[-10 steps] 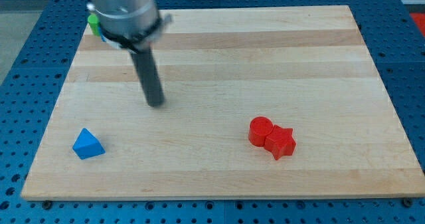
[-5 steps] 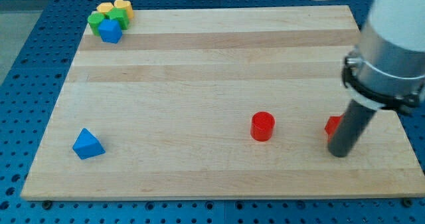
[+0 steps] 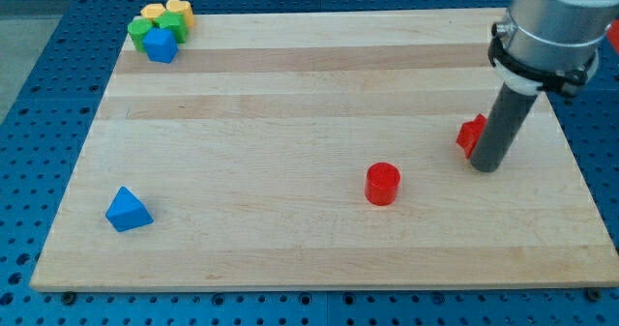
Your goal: Slide the red star towards top center
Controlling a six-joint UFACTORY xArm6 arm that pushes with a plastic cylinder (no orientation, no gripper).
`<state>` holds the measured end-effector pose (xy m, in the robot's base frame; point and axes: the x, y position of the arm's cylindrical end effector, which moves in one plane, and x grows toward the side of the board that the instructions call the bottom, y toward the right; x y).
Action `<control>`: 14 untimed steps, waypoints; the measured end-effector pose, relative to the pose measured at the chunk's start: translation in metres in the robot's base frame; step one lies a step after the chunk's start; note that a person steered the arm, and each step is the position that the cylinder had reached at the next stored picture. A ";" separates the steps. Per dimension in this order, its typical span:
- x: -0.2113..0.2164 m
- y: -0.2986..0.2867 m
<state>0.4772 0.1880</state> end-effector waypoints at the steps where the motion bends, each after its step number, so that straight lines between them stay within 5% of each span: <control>1: -0.023 0.010; 5: -0.124 -0.025; 9: -0.078 -0.132; 11: -0.086 -0.110; 14: -0.153 -0.101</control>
<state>0.3239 0.0869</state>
